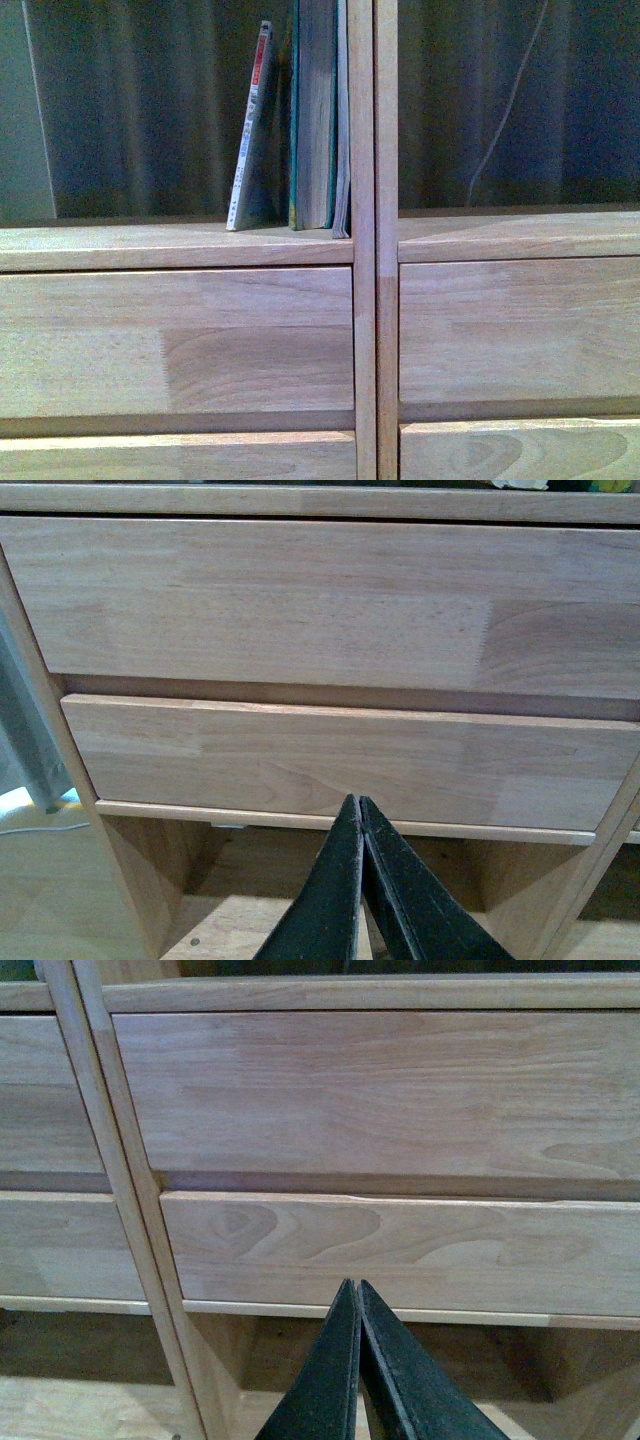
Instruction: Organize books on shelf
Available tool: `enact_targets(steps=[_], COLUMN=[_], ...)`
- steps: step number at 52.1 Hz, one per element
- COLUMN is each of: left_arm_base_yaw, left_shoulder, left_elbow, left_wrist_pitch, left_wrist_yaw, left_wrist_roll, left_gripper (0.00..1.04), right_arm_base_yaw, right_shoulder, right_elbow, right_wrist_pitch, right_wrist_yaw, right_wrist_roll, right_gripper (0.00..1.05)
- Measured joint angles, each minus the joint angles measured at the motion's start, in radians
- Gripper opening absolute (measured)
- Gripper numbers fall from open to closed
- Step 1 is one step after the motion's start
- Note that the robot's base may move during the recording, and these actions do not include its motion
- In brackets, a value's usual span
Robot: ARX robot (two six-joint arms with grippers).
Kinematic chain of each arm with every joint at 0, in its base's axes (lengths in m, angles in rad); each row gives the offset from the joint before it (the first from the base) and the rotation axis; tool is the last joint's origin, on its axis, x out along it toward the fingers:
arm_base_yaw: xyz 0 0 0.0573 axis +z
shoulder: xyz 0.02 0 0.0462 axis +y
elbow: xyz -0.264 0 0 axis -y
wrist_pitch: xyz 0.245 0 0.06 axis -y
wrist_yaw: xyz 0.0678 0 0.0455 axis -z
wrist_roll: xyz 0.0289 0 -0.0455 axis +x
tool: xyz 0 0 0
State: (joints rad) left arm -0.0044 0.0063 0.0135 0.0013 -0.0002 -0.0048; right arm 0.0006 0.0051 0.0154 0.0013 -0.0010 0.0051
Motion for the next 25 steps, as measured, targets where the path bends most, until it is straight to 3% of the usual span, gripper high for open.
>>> enact_targets(steps=[5, 25], left_arm_base_yaw=[0.000, 0.000], left_shoulder=[0.000, 0.000], left_elbow=[0.000, 0.000], left_wrist_pitch=[0.000, 0.000], left_wrist_yaw=[0.000, 0.000], left_wrist_roll=[0.000, 0.000], left_gripper=[0.06, 0.72], right_arm_base_yaw=[0.000, 0.000], right_shoulder=[0.000, 0.000], right_elbow=[0.000, 0.000], right_wrist_pitch=[0.000, 0.000], right_wrist_yaw=[0.000, 0.000], right_wrist_roll=[-0.002, -0.002], right_gripper=[0.07, 0.71])
